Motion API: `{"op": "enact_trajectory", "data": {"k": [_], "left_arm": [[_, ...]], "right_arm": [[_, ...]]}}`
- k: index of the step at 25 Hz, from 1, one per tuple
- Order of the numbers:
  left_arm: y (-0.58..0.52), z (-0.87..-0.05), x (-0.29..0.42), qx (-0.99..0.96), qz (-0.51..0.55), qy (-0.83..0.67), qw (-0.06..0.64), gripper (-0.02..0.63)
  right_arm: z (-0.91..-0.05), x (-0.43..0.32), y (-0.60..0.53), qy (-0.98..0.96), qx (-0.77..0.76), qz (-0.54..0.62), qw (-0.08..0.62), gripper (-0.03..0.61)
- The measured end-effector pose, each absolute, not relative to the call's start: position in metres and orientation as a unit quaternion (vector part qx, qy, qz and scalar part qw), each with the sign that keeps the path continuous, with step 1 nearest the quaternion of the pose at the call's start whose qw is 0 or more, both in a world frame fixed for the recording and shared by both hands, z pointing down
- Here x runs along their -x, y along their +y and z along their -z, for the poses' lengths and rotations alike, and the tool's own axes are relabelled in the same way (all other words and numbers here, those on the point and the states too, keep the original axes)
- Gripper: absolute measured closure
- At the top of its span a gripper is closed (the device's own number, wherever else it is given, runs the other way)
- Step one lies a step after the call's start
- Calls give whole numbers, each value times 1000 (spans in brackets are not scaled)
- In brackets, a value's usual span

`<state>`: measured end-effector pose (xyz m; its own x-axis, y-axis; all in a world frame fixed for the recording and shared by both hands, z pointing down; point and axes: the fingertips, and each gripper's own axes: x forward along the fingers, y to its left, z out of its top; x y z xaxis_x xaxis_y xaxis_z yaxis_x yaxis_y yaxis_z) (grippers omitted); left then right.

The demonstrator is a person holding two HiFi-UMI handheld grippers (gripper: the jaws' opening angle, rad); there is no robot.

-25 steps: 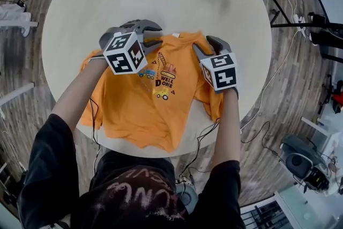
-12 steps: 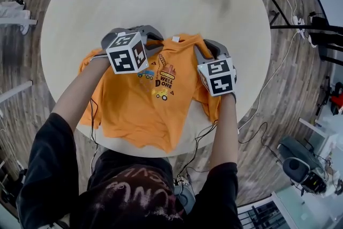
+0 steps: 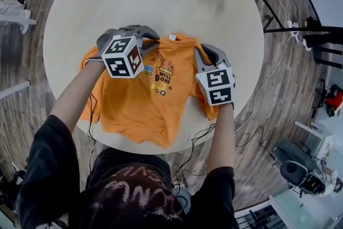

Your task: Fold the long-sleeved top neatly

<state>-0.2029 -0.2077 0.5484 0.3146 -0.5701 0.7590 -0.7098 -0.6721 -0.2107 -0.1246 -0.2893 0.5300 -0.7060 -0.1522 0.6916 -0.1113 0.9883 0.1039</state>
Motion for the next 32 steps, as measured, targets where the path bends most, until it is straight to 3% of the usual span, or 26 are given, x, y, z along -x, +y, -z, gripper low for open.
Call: {"op": "enact_trajectory", "data": {"k": [19, 32], "left_arm": [[-101, -564, 132, -787, -494, -359, 85, 566], [-100, -546, 154, -777, -560, -285, 40, 537]], "right_arm": [[-526, 46, -162, -927, -6, 39, 373, 535], [-540, 32, -133, -913, 28, 77, 400, 537]]}}
